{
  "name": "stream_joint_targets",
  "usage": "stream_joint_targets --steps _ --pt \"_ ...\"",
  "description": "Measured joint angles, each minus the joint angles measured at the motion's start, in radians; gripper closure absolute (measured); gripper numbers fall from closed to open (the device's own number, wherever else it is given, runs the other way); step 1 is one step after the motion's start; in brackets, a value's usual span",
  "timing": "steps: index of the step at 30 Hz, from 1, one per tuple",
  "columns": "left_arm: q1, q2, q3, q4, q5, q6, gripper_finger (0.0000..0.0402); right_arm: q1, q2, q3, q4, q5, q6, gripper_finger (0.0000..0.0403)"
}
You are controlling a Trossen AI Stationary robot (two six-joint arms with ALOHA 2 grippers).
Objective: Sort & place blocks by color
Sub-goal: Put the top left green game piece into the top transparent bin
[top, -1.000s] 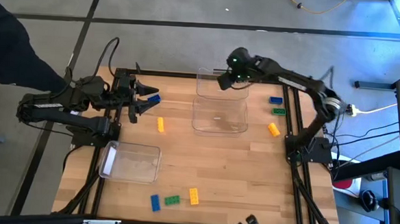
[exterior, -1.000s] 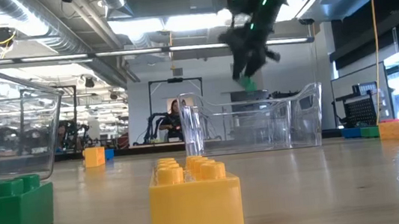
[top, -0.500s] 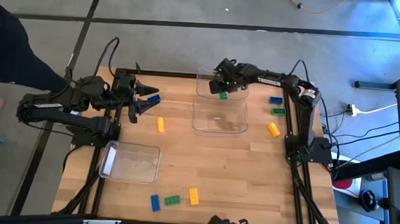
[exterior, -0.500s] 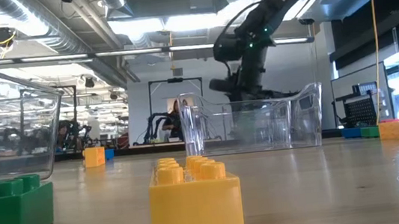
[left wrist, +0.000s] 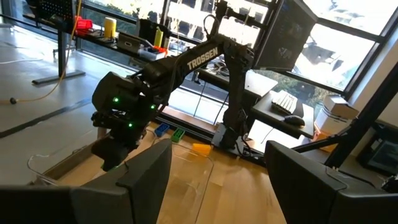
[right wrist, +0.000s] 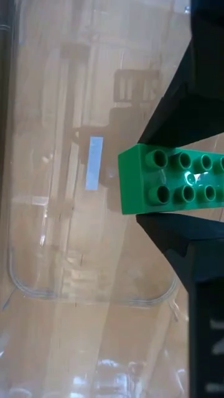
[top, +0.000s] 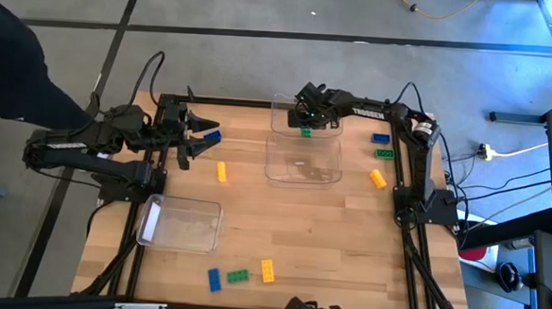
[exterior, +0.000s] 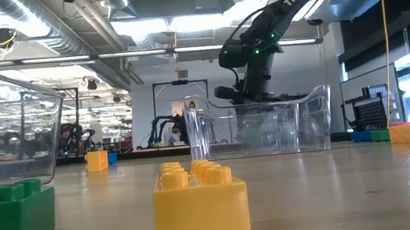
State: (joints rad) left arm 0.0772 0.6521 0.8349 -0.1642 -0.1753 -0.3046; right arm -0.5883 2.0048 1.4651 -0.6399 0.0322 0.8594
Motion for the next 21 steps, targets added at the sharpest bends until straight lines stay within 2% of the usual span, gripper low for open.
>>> stream_joint_targets --steps 14,21 --pt "0.000 0.000 0.000 0.000 0.000 0.000 0.0152 0.001 0.000 -0.001 0.007 0.000 0.020 0.0229" --pt "0.000 0.000 0.000 0.000 0.000 0.000 0.0152 0.001 0.000 -0.002 0.000 -0.032 -0.007 0.0229"
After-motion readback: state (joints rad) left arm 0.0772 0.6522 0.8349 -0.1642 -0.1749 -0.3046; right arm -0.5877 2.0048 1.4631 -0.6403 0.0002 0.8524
